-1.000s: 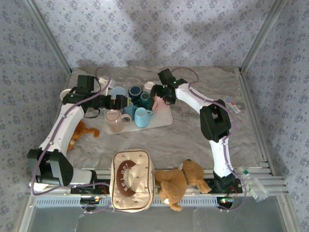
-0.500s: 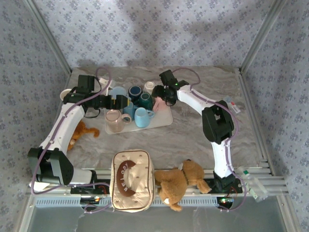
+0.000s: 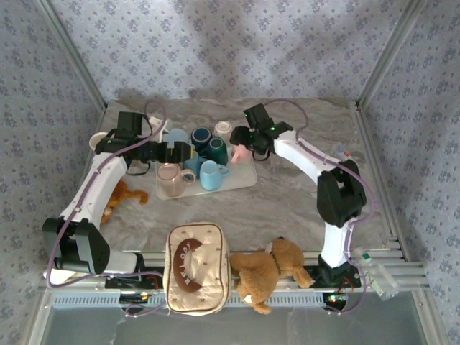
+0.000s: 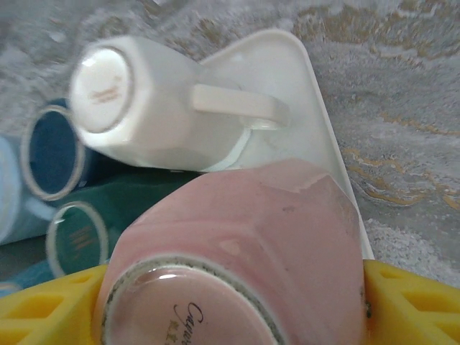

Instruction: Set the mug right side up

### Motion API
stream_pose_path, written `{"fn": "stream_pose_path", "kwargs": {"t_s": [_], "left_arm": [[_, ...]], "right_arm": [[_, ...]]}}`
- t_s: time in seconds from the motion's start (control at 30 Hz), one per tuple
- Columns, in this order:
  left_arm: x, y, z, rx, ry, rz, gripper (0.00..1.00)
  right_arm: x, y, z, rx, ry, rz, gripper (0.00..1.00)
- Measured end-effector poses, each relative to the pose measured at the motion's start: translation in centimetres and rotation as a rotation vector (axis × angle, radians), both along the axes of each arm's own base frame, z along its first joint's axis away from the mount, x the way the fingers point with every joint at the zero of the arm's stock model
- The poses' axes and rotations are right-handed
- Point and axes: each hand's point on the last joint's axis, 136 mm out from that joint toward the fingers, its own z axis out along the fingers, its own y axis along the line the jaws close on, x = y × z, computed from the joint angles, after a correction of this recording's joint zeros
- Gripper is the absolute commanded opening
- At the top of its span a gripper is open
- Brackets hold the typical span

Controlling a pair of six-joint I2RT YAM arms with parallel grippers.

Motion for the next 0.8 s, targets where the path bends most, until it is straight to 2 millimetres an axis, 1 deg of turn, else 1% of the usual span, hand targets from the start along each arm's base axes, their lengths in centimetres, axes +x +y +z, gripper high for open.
{"fn": "stream_pose_path", "kwargs": {"t_s": [0.27, 0.4, 0.53, 0.63, 0.73, 0.8], "left_arm": [[-0.1, -0.7, 0.3, -0.047, -0.005, -0.023, 0.98], [-0.1, -1.4, 0.7, -0.107, -0.015, -0.042, 0.98], [-0.5, -2.2, 1.6, -0.185, -0.038, -0.058, 0.98], [-1.0, -3.3, 3.3, -0.259, -0.077, -0.080, 0.98], [-1.4, -4.0, 5.0, -0.345, -0.115, -0.082, 0.99], [-1.7, -4.1, 5.8, -0.392, -0.131, -0.069, 1.00]], "right_arm": [[-2.5, -0.8, 8.7, 0.125, -0.171, 0.023, 0.69], [-4.0, -0.5, 11.9, 0.213, -0.239, 0.070, 0.69], [-5.4, 0.4, 14.2, 0.304, -0.284, 0.146, 0.67], [-6.3, 0.9, 15.6, 0.375, -0.316, 0.204, 0.64], [-6.9, 0.8, 16.5, 0.431, -0.333, 0.236, 0.64], [-7.0, 0.4, 17.1, 0.458, -0.345, 0.242, 0.65]]}}
